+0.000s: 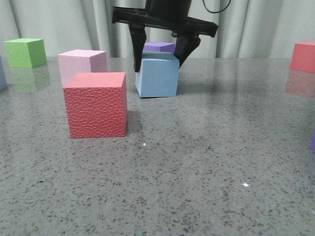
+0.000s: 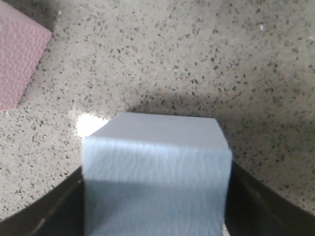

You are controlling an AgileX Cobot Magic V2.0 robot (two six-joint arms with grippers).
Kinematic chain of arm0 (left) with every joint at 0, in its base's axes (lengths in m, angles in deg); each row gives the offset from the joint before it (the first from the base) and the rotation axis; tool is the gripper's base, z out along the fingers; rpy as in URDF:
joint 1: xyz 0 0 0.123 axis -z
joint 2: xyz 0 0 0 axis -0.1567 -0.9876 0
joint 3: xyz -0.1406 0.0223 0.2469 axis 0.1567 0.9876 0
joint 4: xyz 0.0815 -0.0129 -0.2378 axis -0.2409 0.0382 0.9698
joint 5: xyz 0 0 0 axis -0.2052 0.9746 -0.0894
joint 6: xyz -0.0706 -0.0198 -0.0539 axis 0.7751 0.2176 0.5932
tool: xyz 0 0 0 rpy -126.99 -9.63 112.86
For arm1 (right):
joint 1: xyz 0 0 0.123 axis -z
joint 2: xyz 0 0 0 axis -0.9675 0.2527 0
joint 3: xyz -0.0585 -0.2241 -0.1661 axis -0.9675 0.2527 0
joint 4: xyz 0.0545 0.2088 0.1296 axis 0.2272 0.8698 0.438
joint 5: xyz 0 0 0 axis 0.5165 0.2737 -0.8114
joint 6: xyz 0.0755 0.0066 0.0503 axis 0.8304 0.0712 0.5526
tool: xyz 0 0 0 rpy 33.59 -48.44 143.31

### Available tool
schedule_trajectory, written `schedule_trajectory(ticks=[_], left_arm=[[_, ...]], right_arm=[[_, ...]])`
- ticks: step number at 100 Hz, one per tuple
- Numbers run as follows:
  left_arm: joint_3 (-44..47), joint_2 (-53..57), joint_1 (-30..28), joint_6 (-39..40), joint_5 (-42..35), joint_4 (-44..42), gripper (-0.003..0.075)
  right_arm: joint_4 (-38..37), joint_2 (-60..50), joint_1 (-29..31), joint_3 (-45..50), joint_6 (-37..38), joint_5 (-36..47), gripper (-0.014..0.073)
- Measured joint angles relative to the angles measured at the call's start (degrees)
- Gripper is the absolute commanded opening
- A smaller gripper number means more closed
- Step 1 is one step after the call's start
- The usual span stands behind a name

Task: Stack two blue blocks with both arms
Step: 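Carry the light blue cube with the right gripper beside the purple cube, then open the right gripper and lift it away from the cube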

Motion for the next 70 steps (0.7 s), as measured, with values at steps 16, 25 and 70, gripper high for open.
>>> schedule_trajectory(ticks=[16, 25, 70], left_arm=[[0.00, 0.00, 0.00, 0.00, 0.00, 0.00, 0.0565], [0.00, 0.00, 0.00, 0.00, 0.00, 0.00, 0.0565], [0.00, 0.00, 0.00, 0.00, 0.00, 0.00, 0.0565]], right_arm=[[0.00, -0.11, 0.00, 0.00, 0.00, 0.00, 0.0537], [0.00, -0.94, 0.00, 0.00, 0.00, 0.00, 0.0537], [-0.55, -11.54, -0.34, 0.58, -2.23, 0.00, 0.0537]])
